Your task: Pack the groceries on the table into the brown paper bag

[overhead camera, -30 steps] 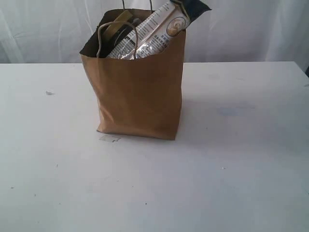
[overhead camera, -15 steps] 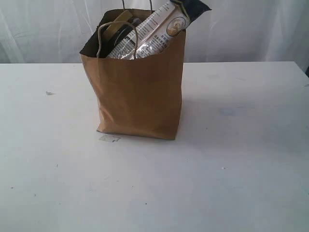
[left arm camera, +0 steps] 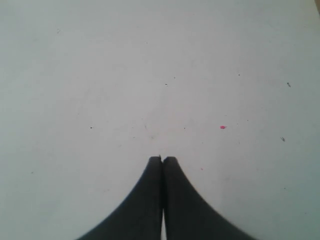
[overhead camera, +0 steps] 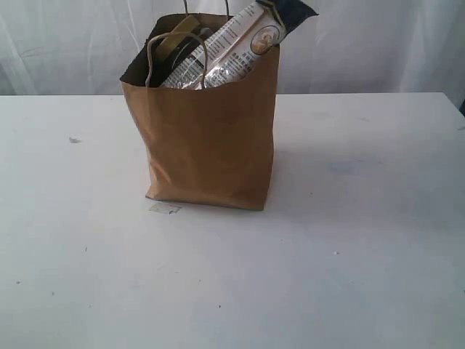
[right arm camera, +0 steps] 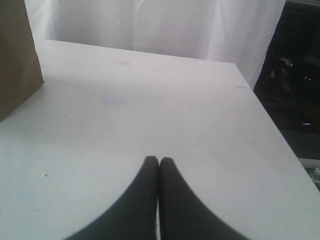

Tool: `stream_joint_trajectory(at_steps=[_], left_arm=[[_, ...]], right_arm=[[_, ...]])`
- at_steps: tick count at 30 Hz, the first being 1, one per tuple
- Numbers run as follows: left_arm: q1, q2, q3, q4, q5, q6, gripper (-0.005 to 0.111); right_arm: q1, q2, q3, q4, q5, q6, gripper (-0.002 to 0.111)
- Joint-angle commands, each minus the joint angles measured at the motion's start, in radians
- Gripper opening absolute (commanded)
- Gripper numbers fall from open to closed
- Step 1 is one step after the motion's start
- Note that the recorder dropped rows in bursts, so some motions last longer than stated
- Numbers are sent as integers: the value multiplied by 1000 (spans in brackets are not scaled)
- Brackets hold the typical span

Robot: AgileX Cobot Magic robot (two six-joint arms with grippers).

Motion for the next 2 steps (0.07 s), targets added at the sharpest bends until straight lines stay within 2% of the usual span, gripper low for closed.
stream_joint_trajectory(at_steps=[1, 2], left_arm=[[2, -4, 10, -6, 6, -9, 0], [2, -4, 10, -6, 6, -9, 0]], right_arm=[[-5, -2, 2, -4, -7, 4, 0], [-5, -2, 2, -4, -7, 4, 0]])
